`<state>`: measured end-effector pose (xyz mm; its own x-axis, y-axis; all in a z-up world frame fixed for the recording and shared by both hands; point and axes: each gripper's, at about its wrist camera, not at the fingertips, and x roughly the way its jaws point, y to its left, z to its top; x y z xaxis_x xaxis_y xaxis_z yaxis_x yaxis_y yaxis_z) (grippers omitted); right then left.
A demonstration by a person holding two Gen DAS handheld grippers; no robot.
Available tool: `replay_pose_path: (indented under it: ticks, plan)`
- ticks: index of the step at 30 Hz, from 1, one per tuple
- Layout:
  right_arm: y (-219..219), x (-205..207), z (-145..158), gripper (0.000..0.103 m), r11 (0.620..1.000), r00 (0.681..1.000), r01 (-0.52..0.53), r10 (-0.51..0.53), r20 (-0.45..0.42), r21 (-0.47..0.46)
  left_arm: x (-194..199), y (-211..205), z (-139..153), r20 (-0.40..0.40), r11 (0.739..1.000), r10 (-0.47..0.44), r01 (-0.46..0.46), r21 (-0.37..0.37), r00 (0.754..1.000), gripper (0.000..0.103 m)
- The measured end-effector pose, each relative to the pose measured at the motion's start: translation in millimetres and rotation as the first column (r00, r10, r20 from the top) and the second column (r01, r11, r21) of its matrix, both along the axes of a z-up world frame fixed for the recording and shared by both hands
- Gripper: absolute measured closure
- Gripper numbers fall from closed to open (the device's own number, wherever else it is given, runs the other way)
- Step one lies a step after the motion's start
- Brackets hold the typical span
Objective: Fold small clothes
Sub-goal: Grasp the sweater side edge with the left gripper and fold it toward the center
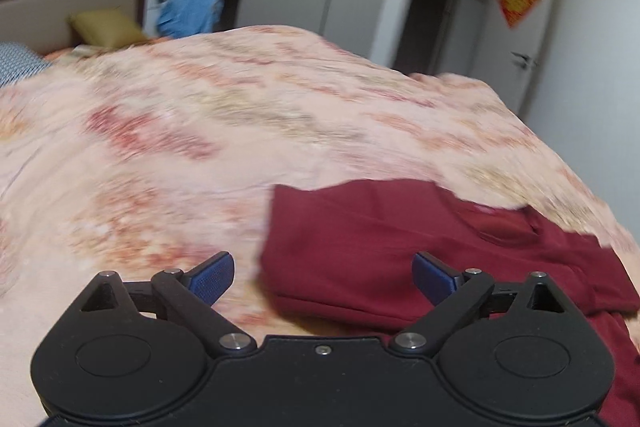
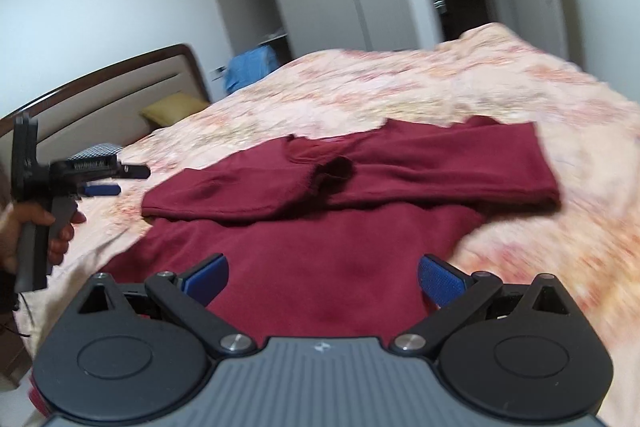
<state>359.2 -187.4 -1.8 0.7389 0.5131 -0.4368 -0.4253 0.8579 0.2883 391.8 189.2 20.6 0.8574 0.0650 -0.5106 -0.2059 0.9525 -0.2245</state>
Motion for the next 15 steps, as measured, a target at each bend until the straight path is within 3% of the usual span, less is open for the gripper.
replay_pose_path:
  ticks: [5,7,9,12,14,15]
  plan:
    - [25,47,10,0.000,1.000,1.000,-0.014,0.014,-0.015,0.004,20,34,-18,-0.037,0.992,-0.013,0.008,-0.127,0.999,0.009]
    - [33,65,12,0.001,1.000,0.999,-0.001,0.001,-0.034,0.015,32,40,-27,-0.060,0.987,0.002,-0.012,-0.159,0.998,0.019]
    - [41,84,13,0.007,0.999,0.998,0.012,-0.009,-0.055,0.043,42,46,-34,-0.089,0.977,-0.003,-0.016,-0.211,0.996,0.042]
    - [50,107,10,0.019,0.997,0.995,0.044,-0.038,-0.093,0.058,49,48,-40,-0.117,0.963,-0.019,-0.014,-0.269,0.993,0.068]
    - [56,119,8,0.035,0.998,0.993,0.046,-0.040,-0.108,0.051,50,44,-38,-0.124,0.965,-0.042,0.008,-0.262,0.991,0.081]
    - [59,123,6,0.051,0.998,0.993,0.046,-0.041,-0.115,0.038,50,41,-34,-0.131,0.969,-0.049,0.016,-0.246,0.990,0.090]
